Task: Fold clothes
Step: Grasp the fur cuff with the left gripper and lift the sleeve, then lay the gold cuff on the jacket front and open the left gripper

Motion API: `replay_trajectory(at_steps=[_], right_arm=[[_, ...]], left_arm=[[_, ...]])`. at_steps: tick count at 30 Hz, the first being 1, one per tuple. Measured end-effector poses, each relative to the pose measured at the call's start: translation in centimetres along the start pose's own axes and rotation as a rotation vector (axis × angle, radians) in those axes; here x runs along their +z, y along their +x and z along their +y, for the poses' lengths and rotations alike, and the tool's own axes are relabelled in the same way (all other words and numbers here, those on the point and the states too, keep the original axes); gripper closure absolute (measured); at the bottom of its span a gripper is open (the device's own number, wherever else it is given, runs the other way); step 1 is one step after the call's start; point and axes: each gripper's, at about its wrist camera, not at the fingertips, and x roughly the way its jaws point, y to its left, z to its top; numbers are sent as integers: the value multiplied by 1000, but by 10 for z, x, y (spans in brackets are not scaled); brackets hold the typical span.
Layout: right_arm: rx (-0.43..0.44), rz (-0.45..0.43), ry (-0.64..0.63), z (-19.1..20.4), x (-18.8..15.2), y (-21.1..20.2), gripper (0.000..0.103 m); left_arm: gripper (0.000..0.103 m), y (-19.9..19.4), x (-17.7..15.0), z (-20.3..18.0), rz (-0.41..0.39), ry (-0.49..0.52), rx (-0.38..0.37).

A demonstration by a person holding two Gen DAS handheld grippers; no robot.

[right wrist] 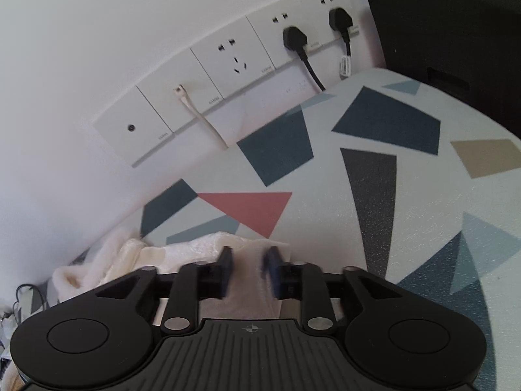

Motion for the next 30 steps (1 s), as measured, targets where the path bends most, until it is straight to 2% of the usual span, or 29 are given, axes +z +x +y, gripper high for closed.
replay_trajectory(at_steps=[5,6,9,13,15,17,20,23,24,25,26,27,29,30], right_arm=[[23,-45,21,-14,9,-43,64],[23,-55,37,-18,12,-53,62],[8,-92,54,-29,19,-84,60],[-48,-101,60,-50,26,-118,58],[-86,-79,-17,-50,18,-125,57],[-104,-35,-185,-37,-3,-125,57],[-66,49,-408,-7,-47,-113,58],[-24,103,-560,22,-88,-98,59],[-32,103,-590,28,-98,-92,59],[-50,102,-610,32,-104,-86,60],[-83,101,-614,33,-107,-81,66],[-119,99,-615,32,-109,-76,89],[-157,77,-527,18,-103,-74,91],[-147,73,-451,8,-98,-73,91]], left_arm=[[29,-26,32,26,-80,-23,50],[29,-33,38,36,-95,-55,61],[29,-51,55,62,-127,-121,94],[29,-69,65,87,-132,-127,126],[28,-70,60,88,-101,-128,86],[28,-67,52,84,-62,-115,32],[28,-56,31,45,-1,-2,-64],[28,-46,6,-4,33,168,-147],[28,-40,-2,-15,41,224,-148],[28,-34,-10,-27,50,281,-150],[28,-28,-18,-38,59,334,-149],[28,-20,-24,-43,69,361,-131],[28,-4,-31,-44,105,367,-98],[28,2,-32,-42,119,362,-91]])
